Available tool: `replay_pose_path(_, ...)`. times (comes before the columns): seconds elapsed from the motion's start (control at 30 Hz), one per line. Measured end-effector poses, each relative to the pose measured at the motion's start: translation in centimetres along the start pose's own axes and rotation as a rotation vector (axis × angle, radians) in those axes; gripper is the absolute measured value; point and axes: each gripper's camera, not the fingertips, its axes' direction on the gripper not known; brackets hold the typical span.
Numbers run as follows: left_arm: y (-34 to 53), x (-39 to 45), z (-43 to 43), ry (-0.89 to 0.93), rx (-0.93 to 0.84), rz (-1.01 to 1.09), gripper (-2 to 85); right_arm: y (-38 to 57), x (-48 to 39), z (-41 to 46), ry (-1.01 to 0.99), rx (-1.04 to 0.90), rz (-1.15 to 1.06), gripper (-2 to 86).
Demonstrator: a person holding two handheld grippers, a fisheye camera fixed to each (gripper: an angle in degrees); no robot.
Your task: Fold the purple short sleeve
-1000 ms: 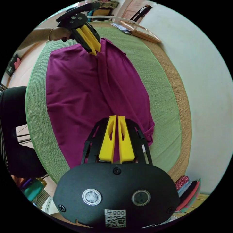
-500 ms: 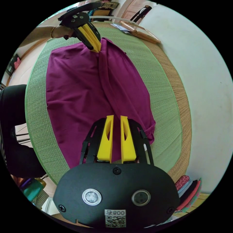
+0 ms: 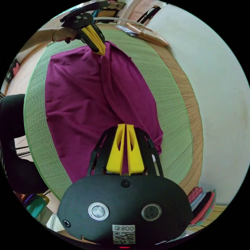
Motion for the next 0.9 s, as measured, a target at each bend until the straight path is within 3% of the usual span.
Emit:
replay_pose_path(0.37,-1.0,-5.5,-1.5,0.033,0.085,-0.084,1.6,-1.0,8.7,-1.0,-0.048,0.081,0.121,0.3)
replay_pose_path(0.53,-0.8,-6.5,-0.3,0.219,0.101,-0.04,6.9,-2.0,13.1,1.4,-0.157,0.041,0.167,0.3)
replay_pose_path(0.7,-1.1,-5.6,2.9,0.137,-0.023,0.03,7.0,-1.7,15.3,3.9,-0.182,0.021,0.185,0.3)
replay_pose_path(0.9,-1.4,-7.1,3.7,0.085,-0.035,0.033,2.4,-0.4,18.1,6.1,-0.246,0.031,0.222,0.3)
